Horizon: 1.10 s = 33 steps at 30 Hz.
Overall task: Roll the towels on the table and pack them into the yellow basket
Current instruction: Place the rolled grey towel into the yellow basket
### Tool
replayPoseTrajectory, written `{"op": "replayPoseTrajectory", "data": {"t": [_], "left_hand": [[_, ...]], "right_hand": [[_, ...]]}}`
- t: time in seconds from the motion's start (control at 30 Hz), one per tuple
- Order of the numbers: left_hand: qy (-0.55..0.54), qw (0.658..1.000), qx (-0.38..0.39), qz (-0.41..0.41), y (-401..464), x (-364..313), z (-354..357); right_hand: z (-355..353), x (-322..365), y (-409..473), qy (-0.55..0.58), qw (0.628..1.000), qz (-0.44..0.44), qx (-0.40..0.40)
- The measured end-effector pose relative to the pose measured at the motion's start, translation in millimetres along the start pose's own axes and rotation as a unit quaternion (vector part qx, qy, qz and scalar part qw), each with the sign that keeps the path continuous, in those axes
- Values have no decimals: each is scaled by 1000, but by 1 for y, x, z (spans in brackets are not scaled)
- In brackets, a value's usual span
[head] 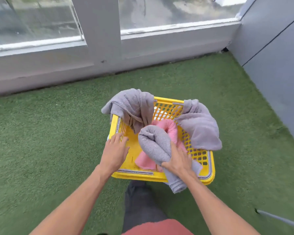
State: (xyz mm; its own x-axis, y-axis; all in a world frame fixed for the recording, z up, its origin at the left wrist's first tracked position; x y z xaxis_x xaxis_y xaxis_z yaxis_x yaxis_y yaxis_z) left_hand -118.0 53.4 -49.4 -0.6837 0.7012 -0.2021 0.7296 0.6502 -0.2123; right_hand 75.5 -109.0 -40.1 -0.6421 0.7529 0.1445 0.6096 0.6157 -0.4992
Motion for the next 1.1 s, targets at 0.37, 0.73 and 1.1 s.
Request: {"op": "replayPoseTrajectory", "data": {"t": [0.37, 0.73, 1.1], "left_hand": [[169, 975, -6, 141, 142, 24, 8], [211, 955, -27, 206, 184, 29, -14], [-119, 980, -160, 25, 177, 41, -44]], "right_hand": [[73, -55, 113, -86, 988, 4, 127], [-46, 94, 213, -41, 937, -261, -228], [-73, 141, 257, 96, 933, -301, -172]]}}
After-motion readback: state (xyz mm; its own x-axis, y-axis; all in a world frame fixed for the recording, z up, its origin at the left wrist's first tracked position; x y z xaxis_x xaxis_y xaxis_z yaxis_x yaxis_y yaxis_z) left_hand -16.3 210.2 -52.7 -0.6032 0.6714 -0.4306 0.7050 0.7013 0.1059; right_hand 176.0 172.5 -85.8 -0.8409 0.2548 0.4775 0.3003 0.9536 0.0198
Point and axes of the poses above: each hand's wrist, its own y-axis towards the middle knuckle, its own z-axis out of the palm, x = y × z, the point moved 6 cm from there along y, towards the middle knuckle, and after that the axes turned 4 degrees about y, right-handed, at the moved point
